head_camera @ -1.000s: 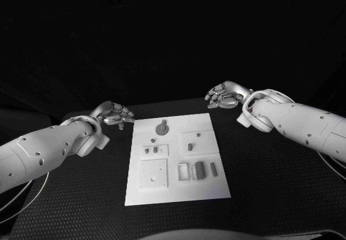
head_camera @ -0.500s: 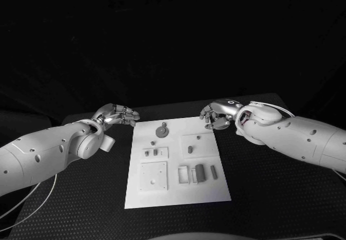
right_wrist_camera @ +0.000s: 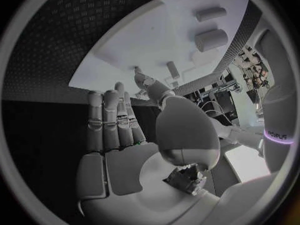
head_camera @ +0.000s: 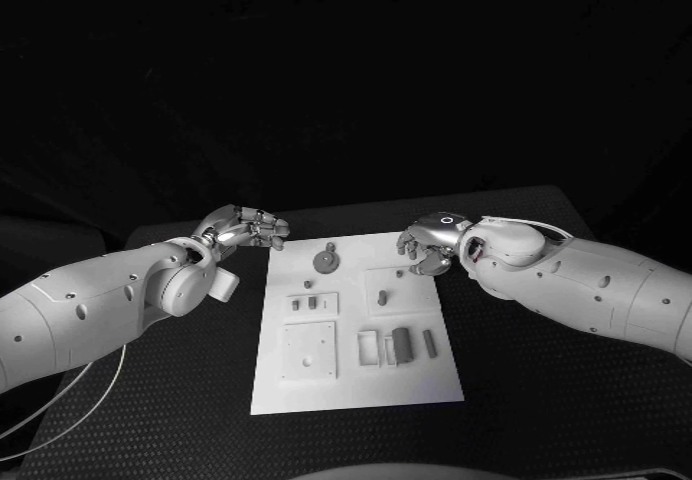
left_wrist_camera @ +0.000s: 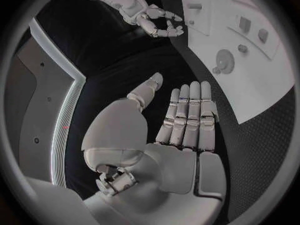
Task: Assemble the parts on the task board
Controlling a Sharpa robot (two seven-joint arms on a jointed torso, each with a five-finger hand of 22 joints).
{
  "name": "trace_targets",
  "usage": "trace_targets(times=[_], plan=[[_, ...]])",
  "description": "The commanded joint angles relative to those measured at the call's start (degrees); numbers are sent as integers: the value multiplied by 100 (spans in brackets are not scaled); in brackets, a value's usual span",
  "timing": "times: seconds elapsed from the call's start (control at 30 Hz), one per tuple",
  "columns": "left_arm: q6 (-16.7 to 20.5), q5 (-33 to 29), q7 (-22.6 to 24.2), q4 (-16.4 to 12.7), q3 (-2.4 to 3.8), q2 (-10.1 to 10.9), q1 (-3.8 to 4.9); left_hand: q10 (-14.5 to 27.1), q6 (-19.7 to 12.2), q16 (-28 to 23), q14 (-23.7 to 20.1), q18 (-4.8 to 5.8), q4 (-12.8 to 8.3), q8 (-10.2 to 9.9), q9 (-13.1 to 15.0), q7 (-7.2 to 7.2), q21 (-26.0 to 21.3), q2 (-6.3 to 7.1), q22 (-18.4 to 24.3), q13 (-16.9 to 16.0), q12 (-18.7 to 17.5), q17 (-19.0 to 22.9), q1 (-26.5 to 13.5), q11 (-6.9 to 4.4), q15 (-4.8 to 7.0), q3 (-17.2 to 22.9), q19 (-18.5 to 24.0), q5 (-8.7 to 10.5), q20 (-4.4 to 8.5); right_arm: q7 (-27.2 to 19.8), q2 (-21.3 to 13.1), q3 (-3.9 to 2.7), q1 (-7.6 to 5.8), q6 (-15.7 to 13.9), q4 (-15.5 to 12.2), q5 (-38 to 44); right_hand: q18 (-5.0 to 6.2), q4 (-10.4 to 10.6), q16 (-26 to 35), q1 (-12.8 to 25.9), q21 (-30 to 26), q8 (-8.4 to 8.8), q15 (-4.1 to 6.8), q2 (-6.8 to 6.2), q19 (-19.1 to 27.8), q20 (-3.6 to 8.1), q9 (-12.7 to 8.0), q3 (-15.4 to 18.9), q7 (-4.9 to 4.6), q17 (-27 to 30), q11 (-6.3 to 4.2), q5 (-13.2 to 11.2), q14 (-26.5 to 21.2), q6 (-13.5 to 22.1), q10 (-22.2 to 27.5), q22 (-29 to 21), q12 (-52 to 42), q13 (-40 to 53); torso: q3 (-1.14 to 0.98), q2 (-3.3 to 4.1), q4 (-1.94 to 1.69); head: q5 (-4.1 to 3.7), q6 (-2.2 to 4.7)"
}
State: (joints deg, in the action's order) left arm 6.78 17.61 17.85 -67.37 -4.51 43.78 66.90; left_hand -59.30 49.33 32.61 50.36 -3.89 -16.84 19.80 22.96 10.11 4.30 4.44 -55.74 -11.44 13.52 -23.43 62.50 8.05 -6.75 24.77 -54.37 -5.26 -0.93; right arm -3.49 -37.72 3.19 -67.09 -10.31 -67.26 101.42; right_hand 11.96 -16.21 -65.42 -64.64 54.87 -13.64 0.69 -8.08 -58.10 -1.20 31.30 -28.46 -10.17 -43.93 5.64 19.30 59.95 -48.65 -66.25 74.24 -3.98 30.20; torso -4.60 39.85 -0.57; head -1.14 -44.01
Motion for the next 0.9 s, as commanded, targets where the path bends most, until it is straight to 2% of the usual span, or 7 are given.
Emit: trace_targets(times=[0.03,0.27,0.5,0.63,0.77,0.9], plan=[[-92,-115,114,-26,4,-13,8,-40,-23,-45,25,9,6,24,4,-5,-38,-60,13,9,-37,-4,-4,4,-23,-44,-13,8,-32,111,50,7,28,178,19,256,304,8,19,26,-28,-9,-8,-39,-50,8,-10,-27,5,-6,1,-21,23,-46,-9,-7,18,-19,0,4,-5,12,-16],[-109,-116,79,-25,4,-31,8,-41,-26,-75,32,8,7,23,2,-4,-40,-65,29,31,-42,-11,-6,6,-28,-62,-11,5,-38,105,142,12,90,216,34,285,304,7,27,42,-37,-52,-3,-16,-70,17,-9,-37,8,-12,-4,-21,38,-113,-41,-6,11,-111,-11,-6,-11,32,-57],[-100,-146,78,-16,4,-31,8,-38,-36,-109,37,7,9,17,-1,1,-42,-66,47,56,-48,-19,-11,11,-33,-84,-4,6,-43,140,211,23,110,181,109,324,304,19,35,77,-48,-73,-4,3,-80,17,-9,-31,11,-17,-2,-23,44,-141,-50,-6,14,-185,-21,-10,10,52,-67],[-113,-148,71,-14,4,-40,8,-49,-41,-182,63,-1,8,15,-6,2,-39,-74,88,115,-53,-51,-35,11,-35,-173,-2,180,-48,163,275,46,121,121,228,332,304,89,39,171,-56,-64,-9,8,-98,17,-26,-22,0,-23,3,-21,56,-120,-50,-7,15,-263,-30,-11,10,52,-77],[-119,-148,75,-6,4,-56,8,-49,-45,-202,68,-1,8,13,-8,4,-38,-72,99,132,-55,-61,-48,13,-36,-206,-1,199,-50,163,344,87,154,75,326,334,304,134,42,212,-63,-66,-8,4,-108,21,-34,-28,0,-27,3,-21,62,-119,-58,-7,12,-307,-33,-13,8,53,-86],[-97,-148,96,4,5,-73,8,-50,-48,-212,72,-2,8,12,-9,5,-38,-78,105,141,-56,-67,-53,14,-36,-224,-1,201,-50,159,390,93,198,75,363,352,304,164,42,226,-66,-72,-6,21,-118,26,-37,-39,3,-31,1,-20,69,-126,-66,-7,8,-334,-31,-12,1,53,-96]])
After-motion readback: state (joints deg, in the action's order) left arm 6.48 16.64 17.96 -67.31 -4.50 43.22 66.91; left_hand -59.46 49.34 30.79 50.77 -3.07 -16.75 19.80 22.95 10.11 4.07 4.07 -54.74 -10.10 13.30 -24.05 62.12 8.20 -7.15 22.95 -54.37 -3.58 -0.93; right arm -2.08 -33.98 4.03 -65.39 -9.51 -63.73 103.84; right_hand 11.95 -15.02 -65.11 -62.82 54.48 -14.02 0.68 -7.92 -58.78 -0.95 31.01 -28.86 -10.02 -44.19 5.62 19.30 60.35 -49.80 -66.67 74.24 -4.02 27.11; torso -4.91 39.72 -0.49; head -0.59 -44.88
